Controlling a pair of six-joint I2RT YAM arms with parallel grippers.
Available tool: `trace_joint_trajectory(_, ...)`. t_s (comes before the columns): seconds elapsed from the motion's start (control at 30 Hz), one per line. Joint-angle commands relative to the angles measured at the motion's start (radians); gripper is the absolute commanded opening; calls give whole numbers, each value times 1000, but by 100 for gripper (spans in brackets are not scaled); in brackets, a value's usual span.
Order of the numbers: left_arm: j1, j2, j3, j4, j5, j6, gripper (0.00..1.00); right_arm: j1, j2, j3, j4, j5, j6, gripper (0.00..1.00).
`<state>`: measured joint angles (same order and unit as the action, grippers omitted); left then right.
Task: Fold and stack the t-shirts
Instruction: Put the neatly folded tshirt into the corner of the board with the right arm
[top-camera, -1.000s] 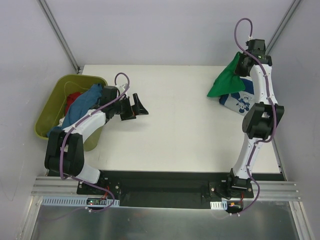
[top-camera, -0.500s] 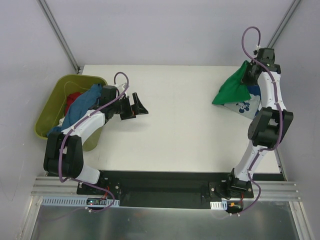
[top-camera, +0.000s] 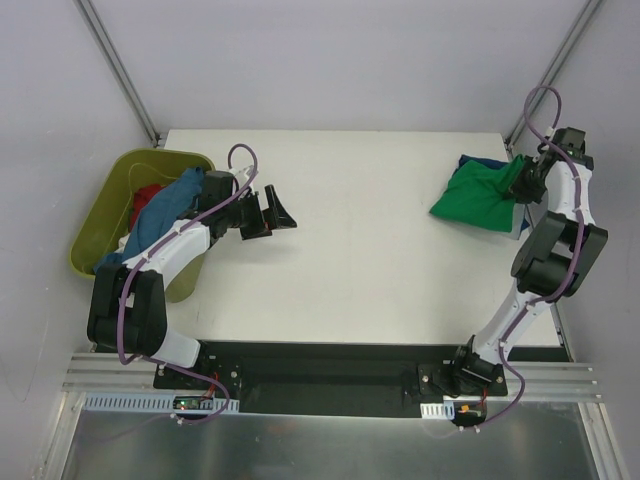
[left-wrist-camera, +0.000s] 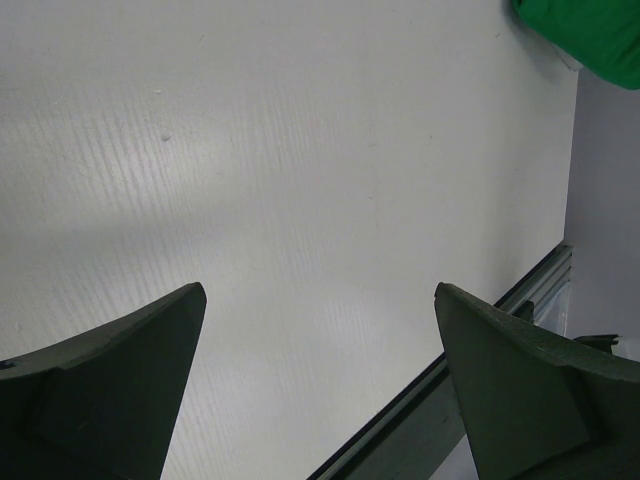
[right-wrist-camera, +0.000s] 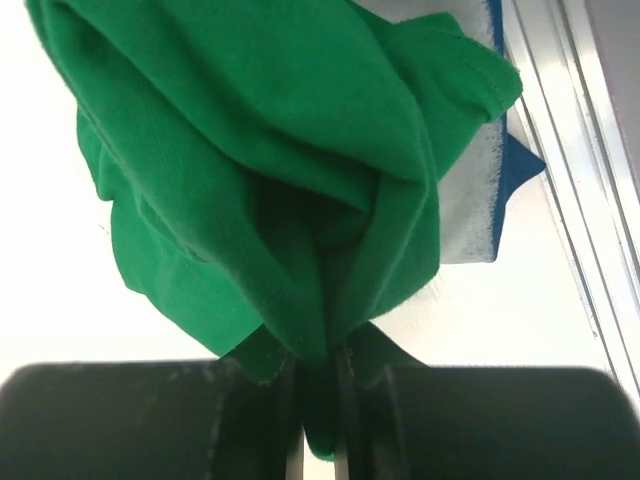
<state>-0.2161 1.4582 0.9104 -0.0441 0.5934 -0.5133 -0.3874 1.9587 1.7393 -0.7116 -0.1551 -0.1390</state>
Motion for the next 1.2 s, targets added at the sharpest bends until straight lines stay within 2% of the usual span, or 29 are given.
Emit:
trace_joint_trajectory(0.0,-2,-27,13,1,6,-4,99,-14,22,74,-34,-113,-25,10)
trace_joint_trajectory(0.1,-2,-22,16,0,9,-5,99,-15,48,124,-38,-190,-53,11)
trace_joint_trajectory(0.2,-2,-25,18,0,11,-4,99,-13,55,176,-71,-195,-91,10)
trace_joint_trajectory(0.37,-2,-12,33,1,13,-1,99,19,11,239,-74,-277,-204,10)
trace_joint_trajectory(0.5,-2,11,47,0,25,-5,99,80,2,321,-84,-232,-307,10)
trace_joint_trajectory(0.63,-2,17,59,1,26,-7,99,87,35,385,-97,-228,-342,10)
trace_joint_trajectory(0.87,-2,21,59,0,26,-5,99,29,130,382,-91,-169,-271,8)
trace_joint_trajectory(1.07,-2,19,56,-8,26,2,99,-53,144,273,-103,-112,-283,8)
trace_joint_trajectory(1.17,-2,19,61,-13,28,2,99,-94,143,252,-115,-121,-274,17)
